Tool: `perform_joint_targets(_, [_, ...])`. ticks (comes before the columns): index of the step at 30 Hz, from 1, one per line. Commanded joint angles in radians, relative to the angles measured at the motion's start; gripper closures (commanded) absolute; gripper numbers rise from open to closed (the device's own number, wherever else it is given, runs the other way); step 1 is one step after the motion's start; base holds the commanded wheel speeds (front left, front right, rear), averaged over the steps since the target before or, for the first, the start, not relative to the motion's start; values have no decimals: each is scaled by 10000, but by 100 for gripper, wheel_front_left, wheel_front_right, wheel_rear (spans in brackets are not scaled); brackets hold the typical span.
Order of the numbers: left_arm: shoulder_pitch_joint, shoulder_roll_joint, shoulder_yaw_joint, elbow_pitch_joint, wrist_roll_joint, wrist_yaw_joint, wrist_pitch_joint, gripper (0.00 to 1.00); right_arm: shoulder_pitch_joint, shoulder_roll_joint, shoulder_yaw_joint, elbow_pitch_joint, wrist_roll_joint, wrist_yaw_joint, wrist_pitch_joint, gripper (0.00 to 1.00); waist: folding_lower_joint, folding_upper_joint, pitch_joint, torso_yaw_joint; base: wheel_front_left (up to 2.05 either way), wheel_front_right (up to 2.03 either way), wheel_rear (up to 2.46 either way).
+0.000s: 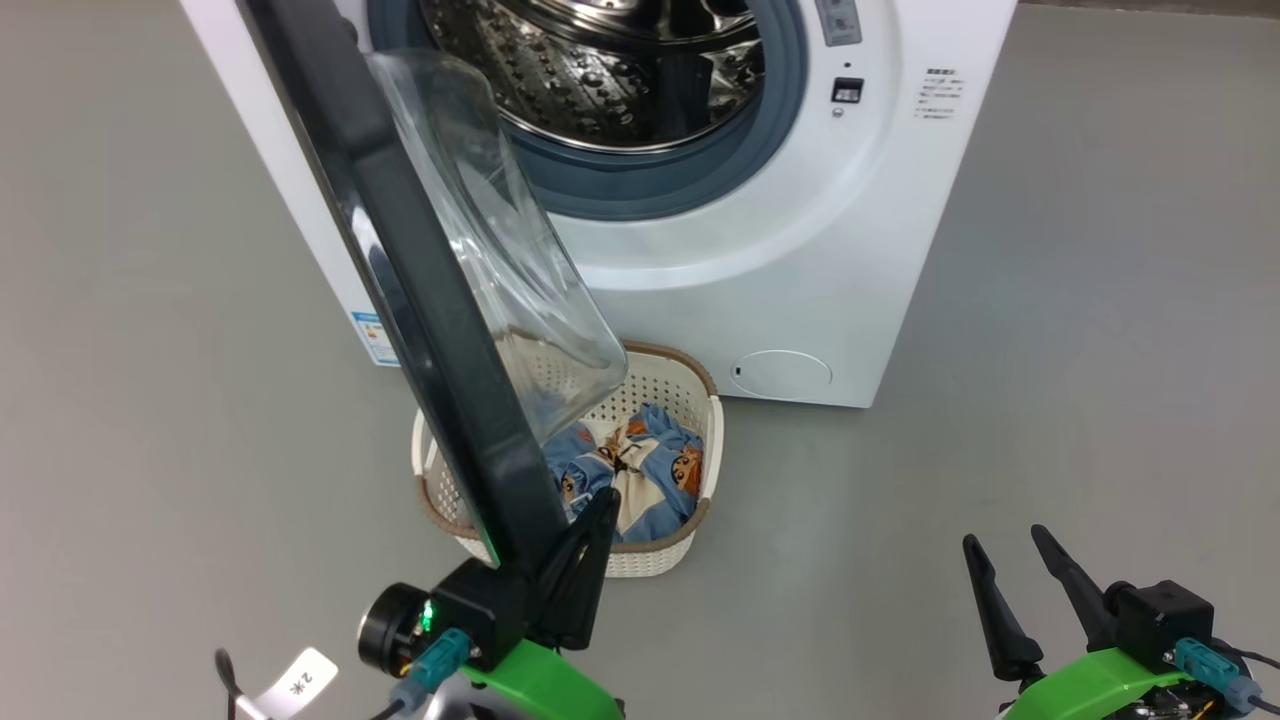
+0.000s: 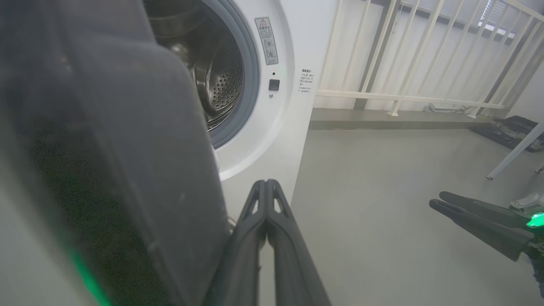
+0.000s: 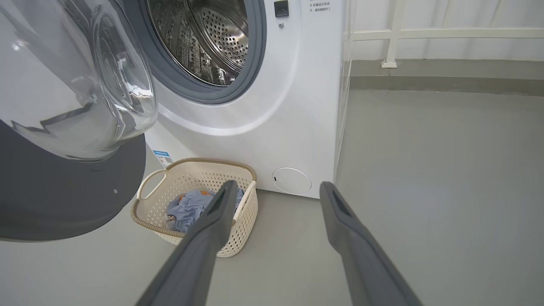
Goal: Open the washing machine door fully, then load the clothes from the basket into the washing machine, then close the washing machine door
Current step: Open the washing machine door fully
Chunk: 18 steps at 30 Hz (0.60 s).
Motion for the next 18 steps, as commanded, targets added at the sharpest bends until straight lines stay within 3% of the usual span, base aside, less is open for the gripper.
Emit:
perform_joint_targets(1, [-142,273,537,-58,-104,205,31,100,-282,-28,229,-194,65,16,-121,0,0,-1,3,113,0,0,0])
perform_joint_targets(18, [399,629,743,-1067,-171,740,216,100,-329,-31,264,9,214,16,-203,0,0,-1,183,687,0,0,0])
